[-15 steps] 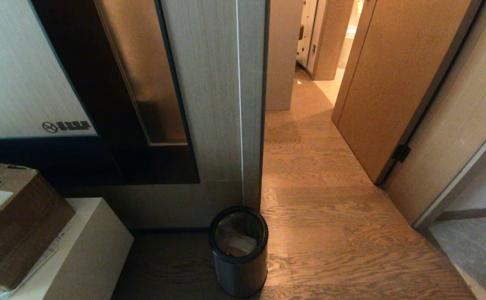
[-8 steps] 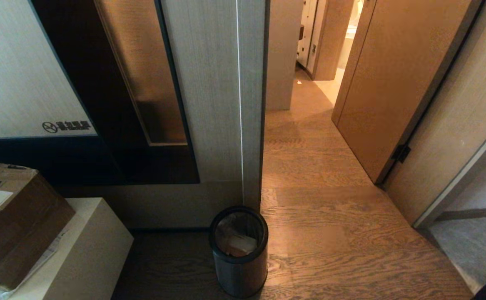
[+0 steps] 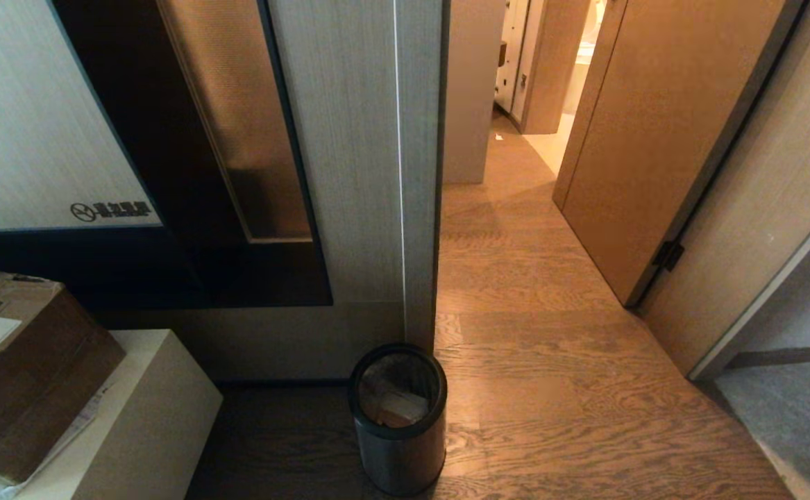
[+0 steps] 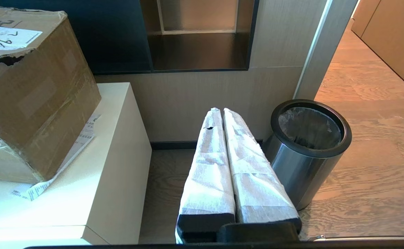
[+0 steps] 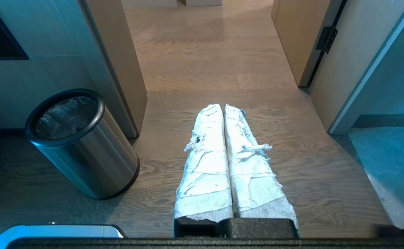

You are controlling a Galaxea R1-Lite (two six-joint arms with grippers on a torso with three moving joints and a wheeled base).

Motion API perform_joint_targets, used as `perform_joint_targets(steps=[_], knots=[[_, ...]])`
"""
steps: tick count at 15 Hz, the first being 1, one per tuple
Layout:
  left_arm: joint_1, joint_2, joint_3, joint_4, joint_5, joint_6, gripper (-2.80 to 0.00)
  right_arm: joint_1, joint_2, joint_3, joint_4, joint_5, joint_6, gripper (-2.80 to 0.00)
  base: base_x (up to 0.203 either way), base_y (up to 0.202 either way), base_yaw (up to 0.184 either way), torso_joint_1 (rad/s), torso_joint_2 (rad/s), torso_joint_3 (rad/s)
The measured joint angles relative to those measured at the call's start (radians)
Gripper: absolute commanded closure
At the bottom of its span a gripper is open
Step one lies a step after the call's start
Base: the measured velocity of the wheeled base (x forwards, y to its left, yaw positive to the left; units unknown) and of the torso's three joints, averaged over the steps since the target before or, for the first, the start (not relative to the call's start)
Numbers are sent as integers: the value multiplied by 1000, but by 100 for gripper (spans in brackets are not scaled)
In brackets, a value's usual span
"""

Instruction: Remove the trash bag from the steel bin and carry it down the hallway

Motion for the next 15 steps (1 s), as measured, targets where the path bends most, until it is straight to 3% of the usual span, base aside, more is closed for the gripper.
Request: perform_joint_targets(steps=[15], knots=[[0, 0, 0, 0, 0, 0, 0, 0, 0, 0, 0, 0, 0, 0, 0, 0, 0, 0, 0, 0]])
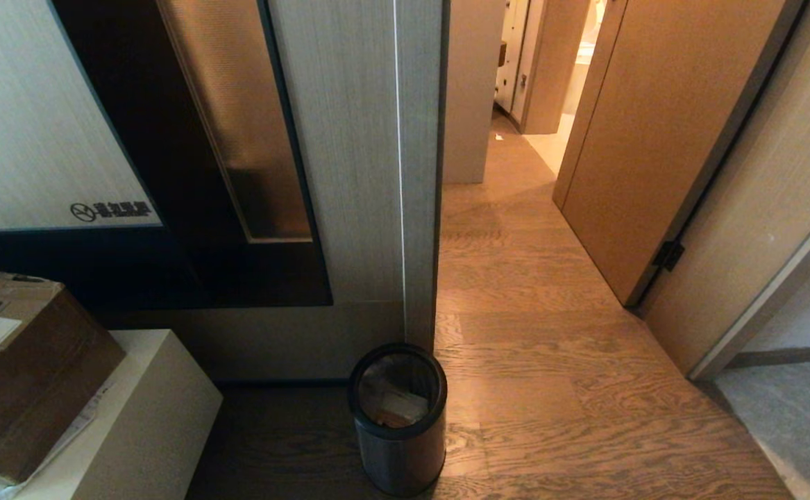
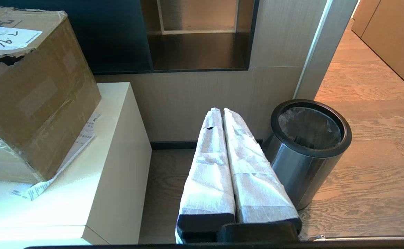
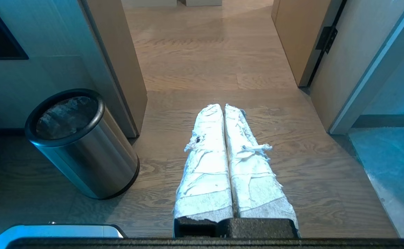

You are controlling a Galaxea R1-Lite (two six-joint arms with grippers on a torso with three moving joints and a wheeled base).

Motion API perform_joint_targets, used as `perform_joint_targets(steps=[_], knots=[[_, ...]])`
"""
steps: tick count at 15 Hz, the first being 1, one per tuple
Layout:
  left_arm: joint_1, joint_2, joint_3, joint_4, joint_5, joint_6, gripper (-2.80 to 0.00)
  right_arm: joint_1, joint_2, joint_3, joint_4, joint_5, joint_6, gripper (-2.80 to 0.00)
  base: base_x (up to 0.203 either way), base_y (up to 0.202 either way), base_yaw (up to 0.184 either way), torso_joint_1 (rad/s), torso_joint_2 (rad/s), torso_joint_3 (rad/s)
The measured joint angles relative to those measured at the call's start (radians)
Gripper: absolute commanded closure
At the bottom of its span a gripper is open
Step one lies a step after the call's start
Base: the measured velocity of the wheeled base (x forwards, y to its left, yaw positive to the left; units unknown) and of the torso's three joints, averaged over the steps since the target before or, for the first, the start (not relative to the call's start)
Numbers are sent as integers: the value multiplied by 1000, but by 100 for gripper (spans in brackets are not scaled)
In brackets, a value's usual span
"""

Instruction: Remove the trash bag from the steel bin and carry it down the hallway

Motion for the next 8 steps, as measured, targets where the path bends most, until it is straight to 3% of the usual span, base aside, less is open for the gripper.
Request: perform_joint_targets(steps=[8], knots=[[0, 0, 0, 0, 0, 1, 0, 0, 0, 0, 0, 0, 0, 0, 0, 0, 0, 0, 0, 0]])
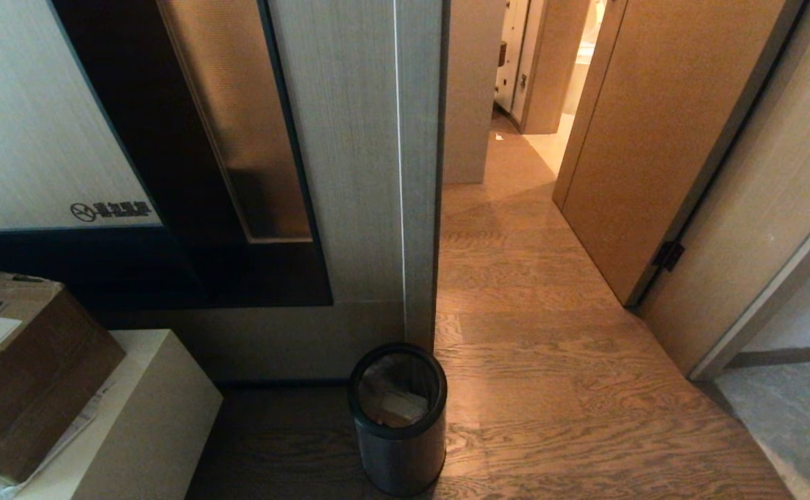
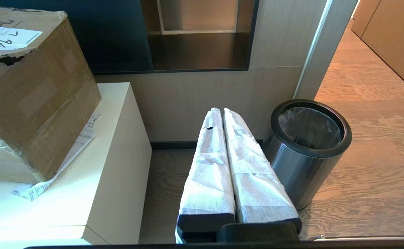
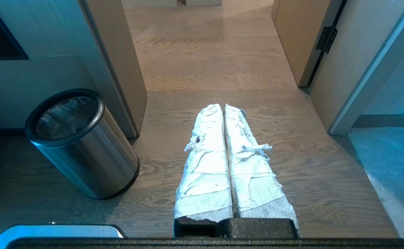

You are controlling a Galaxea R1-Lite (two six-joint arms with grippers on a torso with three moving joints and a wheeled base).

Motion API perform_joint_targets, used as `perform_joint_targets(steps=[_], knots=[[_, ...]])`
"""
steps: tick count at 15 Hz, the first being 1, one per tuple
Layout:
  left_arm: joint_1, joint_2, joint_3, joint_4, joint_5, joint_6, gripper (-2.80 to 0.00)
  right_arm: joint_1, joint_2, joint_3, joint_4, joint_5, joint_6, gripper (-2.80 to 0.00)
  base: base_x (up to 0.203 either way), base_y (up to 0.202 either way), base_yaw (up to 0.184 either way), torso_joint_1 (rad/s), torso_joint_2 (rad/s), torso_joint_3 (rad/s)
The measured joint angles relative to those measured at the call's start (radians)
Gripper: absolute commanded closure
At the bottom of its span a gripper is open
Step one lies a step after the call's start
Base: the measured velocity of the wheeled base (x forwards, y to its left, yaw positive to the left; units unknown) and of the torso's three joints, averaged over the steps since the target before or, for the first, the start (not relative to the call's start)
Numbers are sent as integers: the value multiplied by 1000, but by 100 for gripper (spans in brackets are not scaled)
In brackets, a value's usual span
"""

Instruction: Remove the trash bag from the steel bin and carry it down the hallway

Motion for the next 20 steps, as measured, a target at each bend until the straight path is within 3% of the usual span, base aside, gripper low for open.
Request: perform_joint_targets(steps=[20], knots=[[0, 0, 0, 0, 0, -1, 0, 0, 0, 0, 0, 0, 0, 0, 0, 0, 0, 0, 0, 0]])
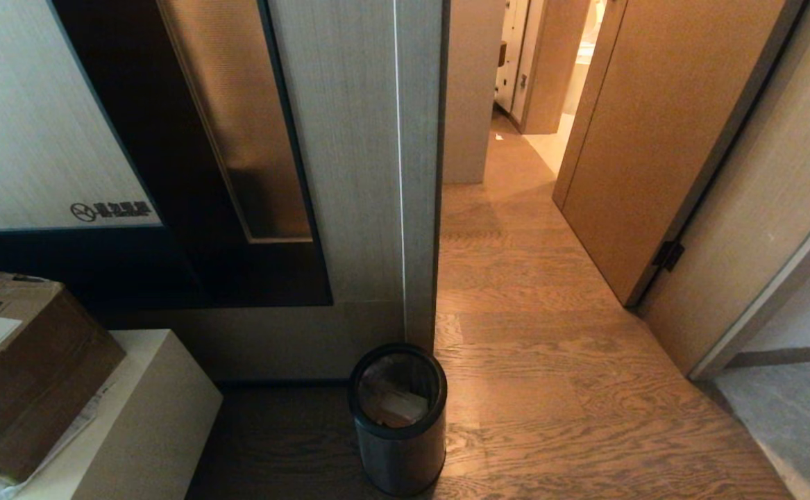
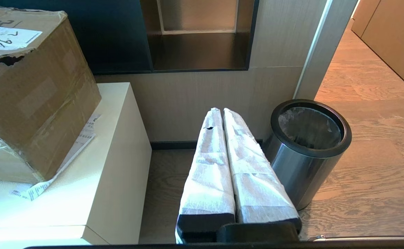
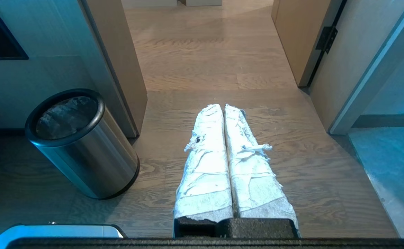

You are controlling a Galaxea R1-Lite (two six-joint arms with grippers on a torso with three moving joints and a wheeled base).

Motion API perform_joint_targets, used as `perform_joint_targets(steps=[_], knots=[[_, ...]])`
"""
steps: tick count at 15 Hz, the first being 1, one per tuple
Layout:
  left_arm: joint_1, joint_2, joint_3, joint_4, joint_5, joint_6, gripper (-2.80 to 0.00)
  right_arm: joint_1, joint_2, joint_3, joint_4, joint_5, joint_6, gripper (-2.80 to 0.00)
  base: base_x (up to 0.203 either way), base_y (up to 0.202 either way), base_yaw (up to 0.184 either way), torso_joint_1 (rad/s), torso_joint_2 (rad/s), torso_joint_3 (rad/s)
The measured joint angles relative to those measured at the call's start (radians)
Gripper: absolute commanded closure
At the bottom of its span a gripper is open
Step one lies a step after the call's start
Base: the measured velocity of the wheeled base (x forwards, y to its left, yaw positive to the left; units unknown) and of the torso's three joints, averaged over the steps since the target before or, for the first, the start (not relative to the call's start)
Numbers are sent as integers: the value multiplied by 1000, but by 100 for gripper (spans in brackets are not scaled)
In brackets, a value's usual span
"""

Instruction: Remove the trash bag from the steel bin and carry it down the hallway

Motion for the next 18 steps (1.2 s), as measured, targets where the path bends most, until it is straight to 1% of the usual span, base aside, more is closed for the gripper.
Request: perform_joint_targets(steps=[18], knots=[[0, 0, 0, 0, 0, 1, 0, 0, 0, 0, 0, 0, 0, 0, 0, 0, 0, 0, 0, 0]])
